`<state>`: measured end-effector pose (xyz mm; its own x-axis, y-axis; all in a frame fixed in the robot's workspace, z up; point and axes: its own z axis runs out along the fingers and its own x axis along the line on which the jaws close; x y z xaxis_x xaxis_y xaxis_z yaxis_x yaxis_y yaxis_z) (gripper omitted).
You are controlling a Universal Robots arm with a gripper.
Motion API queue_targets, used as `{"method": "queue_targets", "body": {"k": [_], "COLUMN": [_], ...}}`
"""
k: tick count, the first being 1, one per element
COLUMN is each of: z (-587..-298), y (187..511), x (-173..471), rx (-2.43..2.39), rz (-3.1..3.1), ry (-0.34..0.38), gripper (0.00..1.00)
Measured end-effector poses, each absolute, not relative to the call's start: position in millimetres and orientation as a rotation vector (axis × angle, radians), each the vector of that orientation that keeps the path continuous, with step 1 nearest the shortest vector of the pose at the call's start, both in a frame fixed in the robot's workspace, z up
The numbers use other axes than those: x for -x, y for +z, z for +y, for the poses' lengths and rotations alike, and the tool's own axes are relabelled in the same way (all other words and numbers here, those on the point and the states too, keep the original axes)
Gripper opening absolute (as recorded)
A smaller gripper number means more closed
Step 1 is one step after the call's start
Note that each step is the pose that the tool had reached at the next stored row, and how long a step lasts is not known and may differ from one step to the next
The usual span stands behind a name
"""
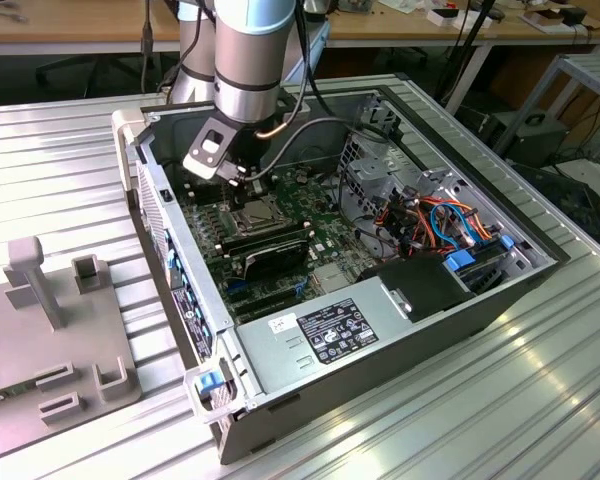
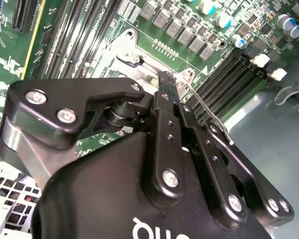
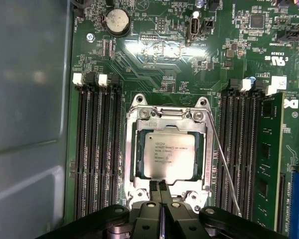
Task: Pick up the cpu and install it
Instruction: 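Close the cpu cover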
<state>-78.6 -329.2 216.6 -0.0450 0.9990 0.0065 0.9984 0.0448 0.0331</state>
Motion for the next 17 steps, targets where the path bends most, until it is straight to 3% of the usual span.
{"method": "queue_targets", "body": {"k": [17], "z": [-329], "y": [223], "x": [64], "rx": [-2.158], "rz": [2.257], "ry": [0.044], "gripper": [0.11]}}
